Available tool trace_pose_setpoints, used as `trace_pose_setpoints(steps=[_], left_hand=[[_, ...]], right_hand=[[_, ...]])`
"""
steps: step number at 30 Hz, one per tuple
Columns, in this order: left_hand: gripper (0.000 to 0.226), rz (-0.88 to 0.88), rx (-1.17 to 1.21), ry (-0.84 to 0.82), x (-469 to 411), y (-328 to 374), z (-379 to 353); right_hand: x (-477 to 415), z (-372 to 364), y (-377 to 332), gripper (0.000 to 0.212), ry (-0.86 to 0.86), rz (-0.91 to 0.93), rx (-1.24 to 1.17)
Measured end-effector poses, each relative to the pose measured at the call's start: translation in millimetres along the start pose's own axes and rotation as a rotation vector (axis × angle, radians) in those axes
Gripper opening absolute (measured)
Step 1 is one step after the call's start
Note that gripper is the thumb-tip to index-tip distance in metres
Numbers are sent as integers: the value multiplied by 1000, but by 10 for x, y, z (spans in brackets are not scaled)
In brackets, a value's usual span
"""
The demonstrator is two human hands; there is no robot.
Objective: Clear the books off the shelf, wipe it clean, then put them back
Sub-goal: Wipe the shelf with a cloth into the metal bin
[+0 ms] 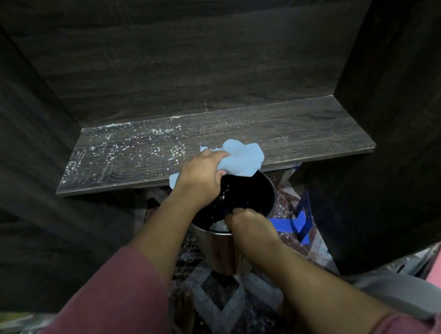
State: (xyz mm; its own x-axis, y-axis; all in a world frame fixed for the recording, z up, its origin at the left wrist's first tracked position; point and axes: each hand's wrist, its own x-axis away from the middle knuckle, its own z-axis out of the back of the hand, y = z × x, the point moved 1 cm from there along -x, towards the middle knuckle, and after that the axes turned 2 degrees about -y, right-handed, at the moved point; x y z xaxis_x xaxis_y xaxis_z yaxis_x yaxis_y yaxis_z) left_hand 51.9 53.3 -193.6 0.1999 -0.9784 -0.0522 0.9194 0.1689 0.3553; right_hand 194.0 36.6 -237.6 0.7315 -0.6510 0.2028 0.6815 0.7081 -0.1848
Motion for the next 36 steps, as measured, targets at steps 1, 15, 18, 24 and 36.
trace_pose_setpoints(steps=[1,15,18,24,36], left_hand=[[42,-13,-39,-27,-22,3,19],[41,95,141,292,177,-183,574],[44,248,145,370,231,-390,580],[45,532,33,496,289,-756,393],[31,98,-9,307,212,-356,-106]], right_hand=[[-2,2,-6,32,4,3,1],[-55,27,-61,30,-26,22,-49],[-82,12,-51,32,-16,23,-75],[-114,-18,-63,34,-8,31,-90],[-93,-29,-85,33,-61,30,-66]])
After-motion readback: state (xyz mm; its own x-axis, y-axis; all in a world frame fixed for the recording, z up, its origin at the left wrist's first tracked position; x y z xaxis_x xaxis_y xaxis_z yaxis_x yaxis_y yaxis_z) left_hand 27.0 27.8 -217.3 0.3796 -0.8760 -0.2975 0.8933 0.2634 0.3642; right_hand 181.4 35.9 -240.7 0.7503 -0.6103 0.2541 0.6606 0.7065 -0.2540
